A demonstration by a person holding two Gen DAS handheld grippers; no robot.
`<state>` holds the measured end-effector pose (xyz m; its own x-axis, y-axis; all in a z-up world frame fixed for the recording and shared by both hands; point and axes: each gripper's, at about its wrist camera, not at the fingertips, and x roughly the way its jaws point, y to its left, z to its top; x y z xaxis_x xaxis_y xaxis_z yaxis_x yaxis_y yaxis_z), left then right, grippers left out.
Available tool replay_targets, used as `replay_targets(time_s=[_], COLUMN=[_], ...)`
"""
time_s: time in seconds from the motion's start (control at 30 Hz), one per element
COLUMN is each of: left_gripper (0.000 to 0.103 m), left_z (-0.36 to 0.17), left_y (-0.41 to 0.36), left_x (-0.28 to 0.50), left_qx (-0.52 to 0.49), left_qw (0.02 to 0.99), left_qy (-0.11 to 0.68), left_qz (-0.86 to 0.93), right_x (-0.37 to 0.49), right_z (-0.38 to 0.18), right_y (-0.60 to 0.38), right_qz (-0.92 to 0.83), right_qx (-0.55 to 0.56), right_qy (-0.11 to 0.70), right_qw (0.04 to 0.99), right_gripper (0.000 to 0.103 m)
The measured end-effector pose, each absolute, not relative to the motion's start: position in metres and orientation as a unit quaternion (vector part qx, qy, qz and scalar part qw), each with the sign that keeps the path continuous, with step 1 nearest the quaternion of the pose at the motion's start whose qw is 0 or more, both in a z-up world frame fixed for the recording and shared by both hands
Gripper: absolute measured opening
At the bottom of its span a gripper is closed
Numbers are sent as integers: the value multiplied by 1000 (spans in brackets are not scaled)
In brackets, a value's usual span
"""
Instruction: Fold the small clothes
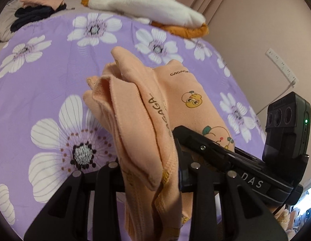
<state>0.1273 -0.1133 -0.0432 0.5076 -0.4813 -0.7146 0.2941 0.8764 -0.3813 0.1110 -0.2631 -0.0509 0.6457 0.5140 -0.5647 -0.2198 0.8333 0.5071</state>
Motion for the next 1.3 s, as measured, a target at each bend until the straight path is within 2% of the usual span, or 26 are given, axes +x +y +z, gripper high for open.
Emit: replay_targets(time_s=[0.47, 0.57, 0.67, 0.73, 0.77, 0.83, 0.87, 0.9, 0.93, 1.1, 1.3], left_gripper=[34, 38, 53, 71, 76, 93, 97, 102, 103, 103, 103], left_z=[-99, -109, -109, -103, -99, -88, -80, -74, -67, -35, -25], left_y=[-87, -84, -79, -75, -72, -66, -62, -59, -57, -46, -48], left_x=[132, 132, 128, 126, 124, 119, 116, 114, 111, 90, 74], left_qx=[-127, -130, -129, -122, -118, -110, -104, -99, -92, -72, -73], left_qw=[839, 834, 840, 848, 853, 863, 870, 876, 882, 906, 904], left_qy=[498, 508, 503, 494, 489, 475, 466, 459, 450, 408, 408], left_qz=[-177, -169, -158, -146, -141, -130, -121, -115, -108, -85, -106], right_x=[124, 123, 119, 119, 117, 115, 111, 109, 105, 86, 62], right_z=[-96, -103, -105, -105, -103, -99, -94, -90, -85, -49, -22], right_y=[-234, -231, -231, -233, -235, -237, -239, -240, -241, -242, -233], right_qz=[205, 186, 166, 157, 146, 130, 124, 120, 115, 100, 95], right_qx=[200, 184, 168, 167, 163, 154, 150, 146, 140, 115, 90], right_qy=[428, 439, 445, 447, 448, 444, 438, 432, 425, 377, 333], right_qw=[857, 859, 864, 865, 867, 873, 878, 882, 887, 914, 934], right_gripper=[29, 30, 33, 44, 48, 55, 58, 67, 72, 75, 82])
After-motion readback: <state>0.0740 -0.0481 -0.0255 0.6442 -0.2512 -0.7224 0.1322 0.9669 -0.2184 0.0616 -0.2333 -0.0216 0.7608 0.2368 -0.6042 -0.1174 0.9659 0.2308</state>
